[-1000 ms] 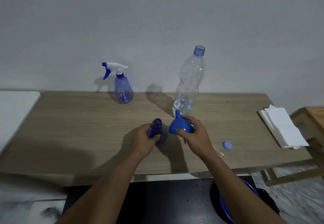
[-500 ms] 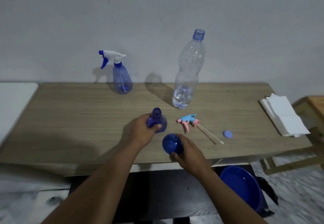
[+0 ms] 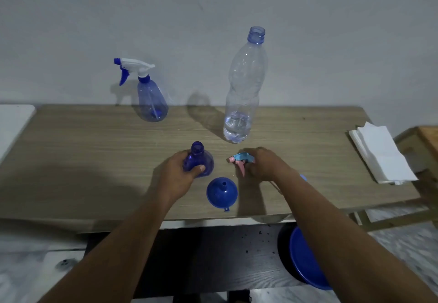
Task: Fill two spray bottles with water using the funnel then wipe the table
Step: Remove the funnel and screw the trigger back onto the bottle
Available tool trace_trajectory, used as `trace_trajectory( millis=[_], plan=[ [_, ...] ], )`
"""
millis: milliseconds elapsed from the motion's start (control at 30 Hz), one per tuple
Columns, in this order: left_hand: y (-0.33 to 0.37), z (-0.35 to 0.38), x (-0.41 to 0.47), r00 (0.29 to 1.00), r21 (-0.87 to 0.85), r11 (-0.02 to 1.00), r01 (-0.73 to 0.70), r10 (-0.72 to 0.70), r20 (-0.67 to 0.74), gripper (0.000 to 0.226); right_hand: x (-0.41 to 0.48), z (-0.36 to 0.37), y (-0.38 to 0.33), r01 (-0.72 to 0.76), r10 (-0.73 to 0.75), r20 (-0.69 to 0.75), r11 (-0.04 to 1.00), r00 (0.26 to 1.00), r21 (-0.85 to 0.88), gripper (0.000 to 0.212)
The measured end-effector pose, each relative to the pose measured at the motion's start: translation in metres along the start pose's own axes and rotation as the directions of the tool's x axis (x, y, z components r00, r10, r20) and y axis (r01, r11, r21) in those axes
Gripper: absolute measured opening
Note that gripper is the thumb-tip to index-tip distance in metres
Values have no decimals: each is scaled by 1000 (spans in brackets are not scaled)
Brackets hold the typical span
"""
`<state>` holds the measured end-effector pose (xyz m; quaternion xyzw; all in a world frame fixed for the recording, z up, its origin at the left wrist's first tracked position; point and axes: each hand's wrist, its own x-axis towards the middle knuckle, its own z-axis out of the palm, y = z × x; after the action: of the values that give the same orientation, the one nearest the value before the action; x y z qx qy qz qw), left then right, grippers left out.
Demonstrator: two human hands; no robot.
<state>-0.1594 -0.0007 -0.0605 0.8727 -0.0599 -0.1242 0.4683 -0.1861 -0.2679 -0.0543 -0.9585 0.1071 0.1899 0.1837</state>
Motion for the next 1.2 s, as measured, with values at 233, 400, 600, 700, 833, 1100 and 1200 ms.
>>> trace_trajectory(
  millis=[233, 400, 600, 700, 833, 1100, 1200],
  plan=[
    [5, 2, -1, 1000, -24, 1000, -2, 2, -11, 35, -1, -4, 1, 11, -7, -33, 991, 999, 130, 55],
    [10, 1, -5, 1000, -61, 998, 12, -12, -5, 35, -26, -31, -16, 164, -107, -253, 962, 962, 218, 44],
    [12, 0, -5, 1000, -52, 999, -16, 16, 4, 37, -58, -87, -69, 421, -142, -521, 777, 842, 469, 59],
    [10, 0, -4, 1000, -63, 998, -3, 5, 23, 35, -62, -96, -99, 525, -139, -620, 689, 772, 500, 55],
    [7, 1, -2, 999, -103, 995, 11, -7, 42, 37, -57, -90, -126, 596, -140, -662, 599, 736, 536, 53],
    [9, 2, 0, 999, -109, 994, 32, -30, 19, 40, -42, -75, -148, 654, -94, -733, 537, 674, 532, 54],
    [13, 0, -3, 999, -78, 996, 37, -35, 19, 41, -40, -67, -149, 645, -133, -705, 546, 697, 535, 52]
  ],
)
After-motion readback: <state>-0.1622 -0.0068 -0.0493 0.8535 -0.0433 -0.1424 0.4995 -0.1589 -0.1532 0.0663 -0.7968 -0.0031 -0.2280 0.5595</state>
